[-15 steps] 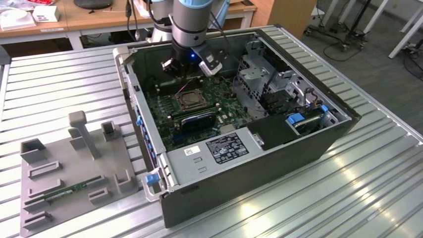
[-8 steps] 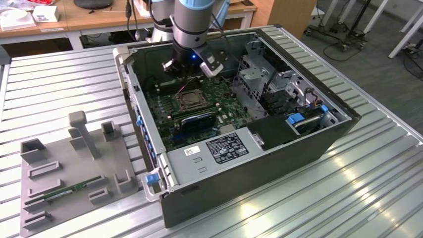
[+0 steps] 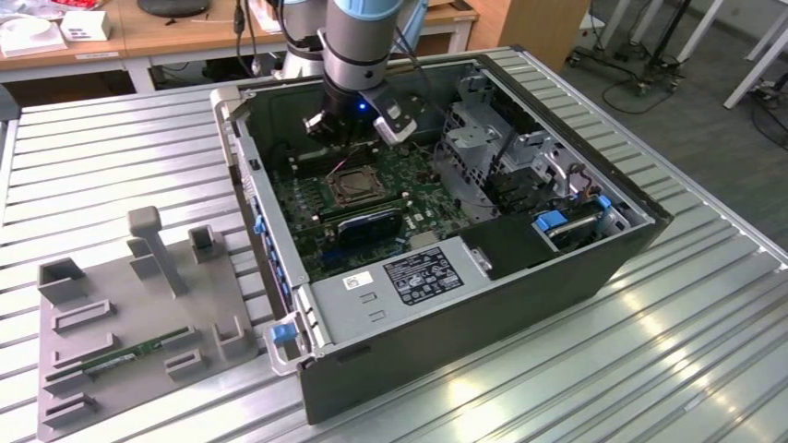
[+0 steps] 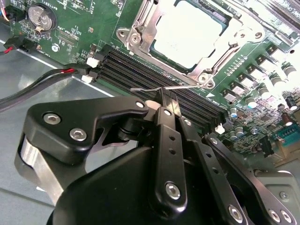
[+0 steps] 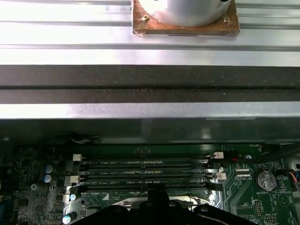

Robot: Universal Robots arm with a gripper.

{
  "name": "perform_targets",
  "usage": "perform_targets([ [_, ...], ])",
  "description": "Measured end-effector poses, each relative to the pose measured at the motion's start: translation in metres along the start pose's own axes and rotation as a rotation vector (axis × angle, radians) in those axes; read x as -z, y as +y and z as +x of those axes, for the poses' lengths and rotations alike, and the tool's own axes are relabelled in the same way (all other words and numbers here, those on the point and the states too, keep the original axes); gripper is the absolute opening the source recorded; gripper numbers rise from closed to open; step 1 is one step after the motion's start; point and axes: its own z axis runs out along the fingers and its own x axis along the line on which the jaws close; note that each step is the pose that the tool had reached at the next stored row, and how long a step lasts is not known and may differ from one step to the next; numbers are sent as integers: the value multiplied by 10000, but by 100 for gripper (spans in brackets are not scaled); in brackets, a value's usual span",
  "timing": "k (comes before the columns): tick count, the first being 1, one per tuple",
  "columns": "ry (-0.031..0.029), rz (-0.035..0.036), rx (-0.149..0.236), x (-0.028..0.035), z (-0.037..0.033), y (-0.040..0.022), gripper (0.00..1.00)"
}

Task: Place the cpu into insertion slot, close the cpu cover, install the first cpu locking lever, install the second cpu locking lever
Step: 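Install the first cpu locking lever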

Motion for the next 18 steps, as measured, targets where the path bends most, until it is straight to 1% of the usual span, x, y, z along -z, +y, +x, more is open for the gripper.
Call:
perform_targets([
  [4,-1,-2,0,-7,0,1,11],
  [11,0,0,-1,-57,-11,-14,11],
  [18,-1,-3,1,-65,-14,-16,11],
])
